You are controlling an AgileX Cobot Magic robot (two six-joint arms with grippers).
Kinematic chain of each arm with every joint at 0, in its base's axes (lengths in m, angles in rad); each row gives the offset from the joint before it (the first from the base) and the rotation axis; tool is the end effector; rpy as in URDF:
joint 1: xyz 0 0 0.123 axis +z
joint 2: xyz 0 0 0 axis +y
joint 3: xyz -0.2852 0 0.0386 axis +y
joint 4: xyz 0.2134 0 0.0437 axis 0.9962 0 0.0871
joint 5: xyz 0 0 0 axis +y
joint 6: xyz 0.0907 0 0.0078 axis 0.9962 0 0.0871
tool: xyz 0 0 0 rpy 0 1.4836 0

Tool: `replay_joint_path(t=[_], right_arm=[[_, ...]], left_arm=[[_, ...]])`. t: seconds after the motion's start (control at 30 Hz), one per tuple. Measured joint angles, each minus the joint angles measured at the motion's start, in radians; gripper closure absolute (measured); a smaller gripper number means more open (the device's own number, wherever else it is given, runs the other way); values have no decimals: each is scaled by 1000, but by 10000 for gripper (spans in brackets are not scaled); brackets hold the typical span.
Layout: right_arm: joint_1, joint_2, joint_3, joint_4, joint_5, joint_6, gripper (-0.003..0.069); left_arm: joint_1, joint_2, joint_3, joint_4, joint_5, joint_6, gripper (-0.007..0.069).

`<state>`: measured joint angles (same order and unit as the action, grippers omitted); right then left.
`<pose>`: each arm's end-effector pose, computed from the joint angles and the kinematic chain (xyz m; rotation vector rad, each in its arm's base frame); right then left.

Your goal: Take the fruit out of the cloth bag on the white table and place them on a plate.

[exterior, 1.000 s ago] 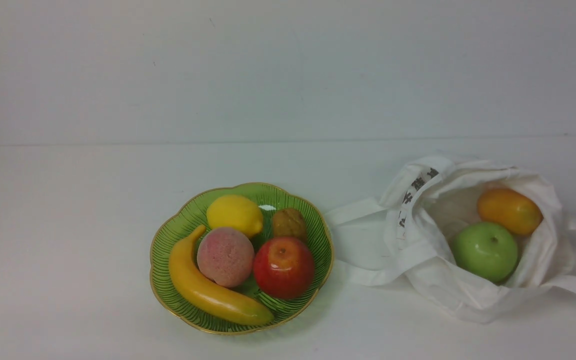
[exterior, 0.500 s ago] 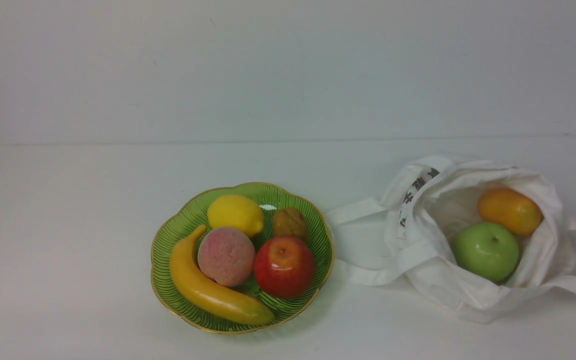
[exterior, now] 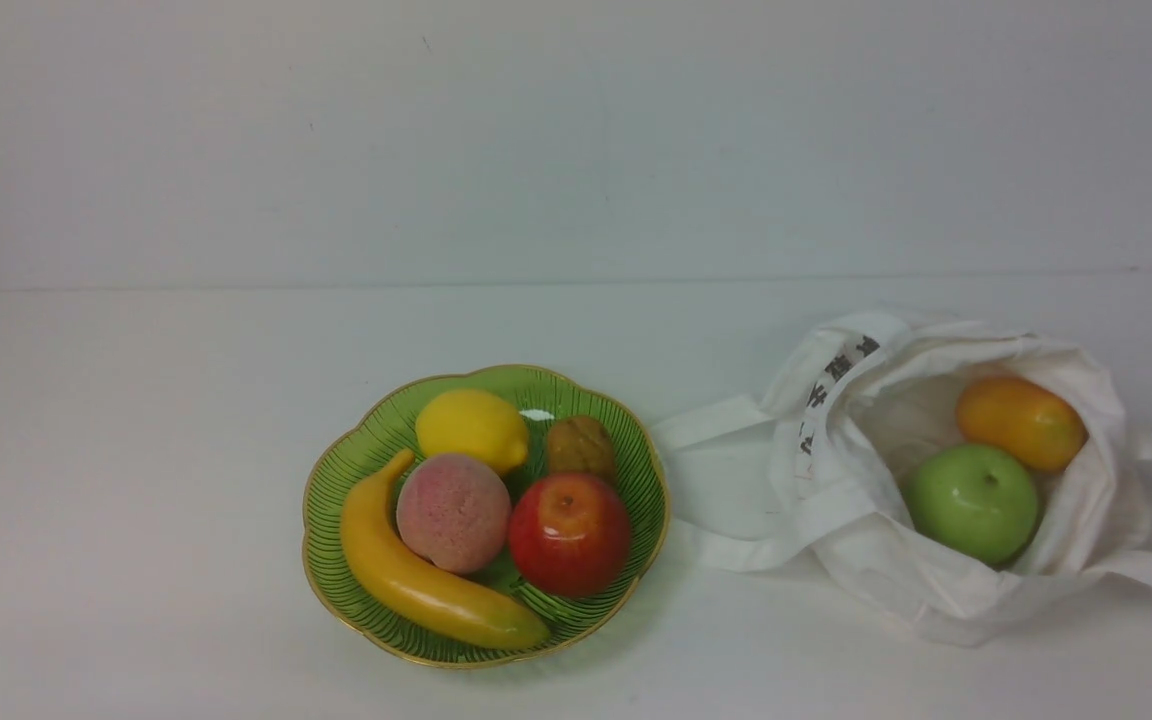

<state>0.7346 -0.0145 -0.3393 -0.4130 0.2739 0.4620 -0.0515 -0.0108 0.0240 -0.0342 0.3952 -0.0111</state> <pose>-0.0021 -0.0153 0.2893 -0.3758 1.3569 0.5892 0.0146 -0.0020 0.1706 0.0173 1.8924 -0.0767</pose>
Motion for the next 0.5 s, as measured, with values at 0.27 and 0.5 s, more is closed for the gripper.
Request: replay_joint_path(t=[0.27,0.5], right_arm=[[0,0,0,373,4,-423,673],[-3,0,7,413,14,-483,673]], left_arm=[[0,0,0,0,0,0,632],[0,0,0,0,0,0,632]])
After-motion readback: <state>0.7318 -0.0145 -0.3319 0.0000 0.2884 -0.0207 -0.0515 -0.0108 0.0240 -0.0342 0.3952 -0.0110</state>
